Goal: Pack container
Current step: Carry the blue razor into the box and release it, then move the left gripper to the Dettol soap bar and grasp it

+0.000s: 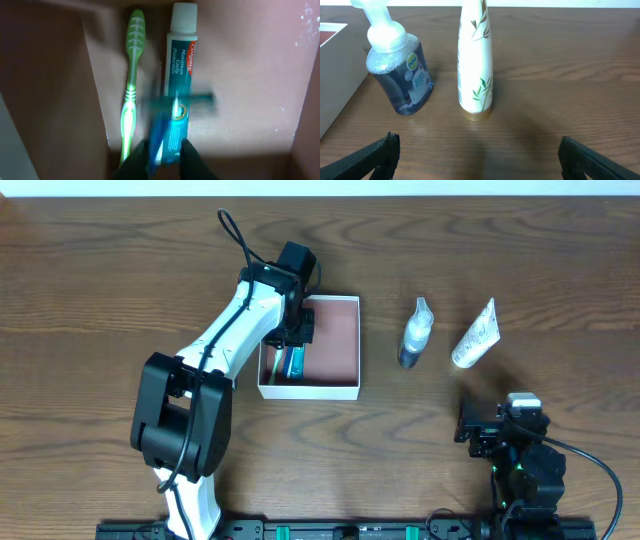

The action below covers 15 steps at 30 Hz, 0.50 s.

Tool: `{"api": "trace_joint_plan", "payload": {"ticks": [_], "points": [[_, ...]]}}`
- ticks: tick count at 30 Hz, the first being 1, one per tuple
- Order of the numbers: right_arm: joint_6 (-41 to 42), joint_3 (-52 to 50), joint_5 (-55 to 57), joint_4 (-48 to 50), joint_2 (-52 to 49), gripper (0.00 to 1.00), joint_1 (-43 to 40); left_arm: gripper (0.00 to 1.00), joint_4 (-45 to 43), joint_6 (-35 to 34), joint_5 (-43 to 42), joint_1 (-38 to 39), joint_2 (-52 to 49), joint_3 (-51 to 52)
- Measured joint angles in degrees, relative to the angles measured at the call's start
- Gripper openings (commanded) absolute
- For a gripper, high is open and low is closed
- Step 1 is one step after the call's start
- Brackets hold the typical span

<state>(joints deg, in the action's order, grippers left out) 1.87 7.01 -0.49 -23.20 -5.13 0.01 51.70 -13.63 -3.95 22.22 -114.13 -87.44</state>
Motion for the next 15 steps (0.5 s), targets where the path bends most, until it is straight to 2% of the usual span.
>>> {"api": "trace_joint_plan", "payload": {"ticks": [7,10,15], "points": [[0.0,0.0,0.0,-0.02,0.0,0.99,0.0,0.27,4.35,-0.11,0.09,0.0,1.05,-0.66],[0.0,0.0,0.0,-0.02,0.0,0.99,0.0,0.31,5.4,-0.07,0.11,0.0,4.48,-1.99],[0.0,0.0,0.0,0.0,0.0,0.99,0.0,0.49,5.79,0.11,1.7,-0.26,16.44,-3.63]]}}
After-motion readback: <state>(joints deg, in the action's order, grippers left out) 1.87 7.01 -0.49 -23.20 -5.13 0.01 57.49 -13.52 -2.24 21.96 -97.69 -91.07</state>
